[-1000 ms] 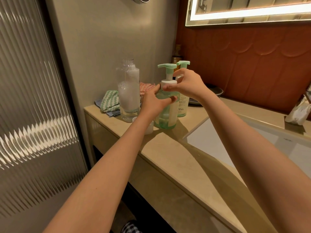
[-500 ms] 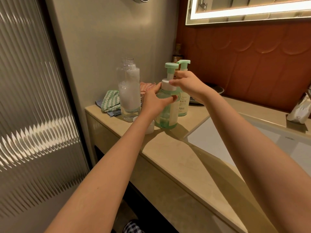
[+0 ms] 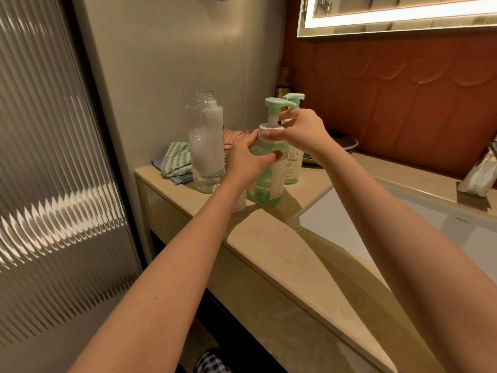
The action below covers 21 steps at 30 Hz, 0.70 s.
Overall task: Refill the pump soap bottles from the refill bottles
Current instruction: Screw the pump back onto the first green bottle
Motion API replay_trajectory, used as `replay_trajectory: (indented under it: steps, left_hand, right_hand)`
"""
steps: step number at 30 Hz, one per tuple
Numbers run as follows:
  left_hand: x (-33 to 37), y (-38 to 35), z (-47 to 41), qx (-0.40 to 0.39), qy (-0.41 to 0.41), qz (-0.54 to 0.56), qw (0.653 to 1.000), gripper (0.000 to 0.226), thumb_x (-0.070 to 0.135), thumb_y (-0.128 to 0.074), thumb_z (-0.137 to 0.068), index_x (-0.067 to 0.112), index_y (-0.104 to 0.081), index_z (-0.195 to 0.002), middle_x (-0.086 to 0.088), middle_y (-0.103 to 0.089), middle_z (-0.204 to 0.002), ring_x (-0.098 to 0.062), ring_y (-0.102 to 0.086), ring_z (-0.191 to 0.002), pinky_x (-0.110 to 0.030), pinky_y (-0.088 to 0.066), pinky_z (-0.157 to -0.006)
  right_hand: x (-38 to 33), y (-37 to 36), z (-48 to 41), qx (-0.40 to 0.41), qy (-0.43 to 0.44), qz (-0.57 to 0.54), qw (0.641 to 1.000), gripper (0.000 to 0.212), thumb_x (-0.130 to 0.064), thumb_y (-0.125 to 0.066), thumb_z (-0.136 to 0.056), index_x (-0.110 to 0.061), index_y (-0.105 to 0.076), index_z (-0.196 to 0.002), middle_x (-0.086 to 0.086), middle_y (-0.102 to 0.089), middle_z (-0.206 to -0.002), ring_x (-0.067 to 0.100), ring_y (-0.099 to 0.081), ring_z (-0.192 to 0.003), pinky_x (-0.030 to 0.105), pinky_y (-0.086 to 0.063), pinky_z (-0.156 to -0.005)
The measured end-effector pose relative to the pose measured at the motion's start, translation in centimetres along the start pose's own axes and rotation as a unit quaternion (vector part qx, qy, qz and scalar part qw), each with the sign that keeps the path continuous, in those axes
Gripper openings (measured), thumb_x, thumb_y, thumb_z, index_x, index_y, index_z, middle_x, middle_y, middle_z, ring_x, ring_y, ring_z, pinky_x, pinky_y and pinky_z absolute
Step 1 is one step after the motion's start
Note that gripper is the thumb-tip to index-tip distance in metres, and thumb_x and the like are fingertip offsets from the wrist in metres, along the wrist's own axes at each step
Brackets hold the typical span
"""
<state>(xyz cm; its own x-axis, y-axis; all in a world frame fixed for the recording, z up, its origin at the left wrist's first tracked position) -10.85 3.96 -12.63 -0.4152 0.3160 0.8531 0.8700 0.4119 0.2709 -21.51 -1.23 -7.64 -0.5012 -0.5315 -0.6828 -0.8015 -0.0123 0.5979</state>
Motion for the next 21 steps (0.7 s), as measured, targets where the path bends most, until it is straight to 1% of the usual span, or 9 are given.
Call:
replay_trajectory:
  steps: [2,3,5,7,10,13,17,19,21]
  left_hand:
    - [-0.06,-0.02,0.02,-0.001,-0.001,0.0,1.0,0.052,0.022,-0.072,-0.079,0.018,-0.054,-0.128,0.012,-0.052,-0.105,-0.007,-0.046,-0.102,-0.019,-0.04,-0.082]
    - [-0.08,0.01,-0.01,-0.001,0.0,0.002,1.0,0.052,0.022,-0.072,-0.079,0.019,-0.054,-0.128,0.011,-0.053,-0.107,-0.007,-0.046,-0.102,-0.018,-0.039,-0.081]
    - [-0.12,-0.02,-0.04,0.0,0.003,0.008,1.0,0.053,0.021,-0.072,-0.079,0.019,-0.053,-0.129,0.007,-0.058,-0.114,-0.005,-0.047,-0.101,-0.018,-0.04,-0.082]
    - [-0.19,-0.04,-0.1,0.004,0.003,0.006,1.0,0.054,0.021,-0.073,-0.078,0.018,-0.053,-0.129,0.003,-0.059,-0.12,-0.006,-0.047,-0.102,-0.022,-0.042,-0.085]
    - [-0.19,-0.01,-0.08,0.004,0.006,0.003,1.0,0.053,0.023,-0.072,-0.079,0.018,-0.054,-0.128,0.004,-0.059,-0.117,-0.006,-0.047,-0.103,-0.022,-0.042,-0.085]
    - [-0.07,0.04,-0.06,0.002,-0.001,-0.001,1.0,0.05,0.023,-0.072,-0.079,0.018,-0.056,-0.126,0.011,-0.055,-0.102,-0.005,-0.046,-0.099,-0.01,-0.038,-0.074]
    - [-0.16,0.05,-0.02,0.002,0.001,-0.001,1.0,0.049,0.024,-0.072,-0.079,0.018,-0.057,-0.125,0.006,-0.06,-0.111,-0.005,-0.049,-0.097,-0.006,-0.037,-0.064]
    - [-0.17,0.09,0.0,0.002,0.008,0.003,1.0,0.048,0.024,-0.072,-0.079,0.018,-0.057,-0.124,0.006,-0.061,-0.114,-0.004,-0.049,-0.095,-0.004,-0.038,-0.059]
    - [-0.03,0.16,0.05,-0.001,0.01,0.003,1.0,0.049,0.024,-0.071,-0.079,0.018,-0.056,-0.126,0.011,-0.057,-0.108,-0.002,-0.046,-0.095,-0.003,-0.037,-0.057]
  right_hand:
    - [0.0,-0.04,0.06,0.005,0.01,0.029,1.0,0.063,-0.039,-0.074,-0.074,-0.007,-0.053,-0.124,-0.001,-0.056,-0.108,0.013,-0.053,-0.097,0.024,-0.042,-0.077]
    - [0.06,-0.07,0.03,-0.013,0.013,0.006,1.0,0.062,-0.037,-0.071,-0.077,-0.006,-0.051,-0.127,0.001,-0.056,-0.114,0.014,-0.053,-0.101,0.024,-0.041,-0.08]
    - [0.08,-0.02,0.4,-0.061,-0.01,-0.084,0.994,0.054,-0.025,-0.063,-0.087,-0.003,-0.045,-0.133,0.005,-0.052,-0.129,0.016,-0.05,-0.112,0.026,-0.037,-0.087]
    - [0.2,0.12,0.77,-0.073,-0.015,-0.11,0.991,0.048,-0.014,-0.058,-0.09,-0.002,-0.044,-0.134,0.007,-0.052,-0.131,0.016,-0.05,-0.111,0.026,-0.036,-0.088]
    - [0.39,0.08,0.58,0.003,0.011,-0.041,0.999,0.054,-0.027,-0.071,-0.08,-0.008,-0.053,-0.127,0.003,-0.059,-0.12,0.014,-0.055,-0.106,0.025,-0.043,-0.082]
    - [0.21,-0.05,0.49,0.033,0.014,-0.019,0.999,0.057,-0.034,-0.074,-0.075,-0.011,-0.055,-0.124,-0.002,-0.057,-0.107,0.012,-0.055,-0.097,0.024,-0.043,-0.077]
    - [0.21,-0.42,0.83,-0.023,0.007,-0.095,0.995,0.044,-0.019,-0.063,-0.086,-0.011,-0.052,-0.129,-0.002,-0.057,-0.115,0.009,-0.051,-0.102,0.025,-0.041,-0.084]
    - [0.4,-0.48,0.56,0.012,0.007,-0.065,0.998,0.052,-0.024,-0.069,-0.081,-0.01,-0.053,-0.128,0.002,-0.059,-0.123,0.013,-0.054,-0.106,0.026,-0.043,-0.084]
    - [0.44,-0.62,0.24,0.052,0.004,-0.018,0.998,0.061,-0.032,-0.075,-0.074,-0.011,-0.052,-0.126,0.003,-0.059,-0.119,0.015,-0.056,-0.105,0.026,-0.046,-0.083]
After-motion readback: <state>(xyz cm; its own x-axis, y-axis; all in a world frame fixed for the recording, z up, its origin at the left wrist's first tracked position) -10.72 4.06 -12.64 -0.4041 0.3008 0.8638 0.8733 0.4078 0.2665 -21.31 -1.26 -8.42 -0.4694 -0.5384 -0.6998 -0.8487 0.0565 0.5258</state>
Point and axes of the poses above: each hand's wrist, its own z-axis away from the middle knuckle, its own y-axis out of the back of the hand, x = y × z, the point moved 2 cm from there along -z, towards the middle knuckle
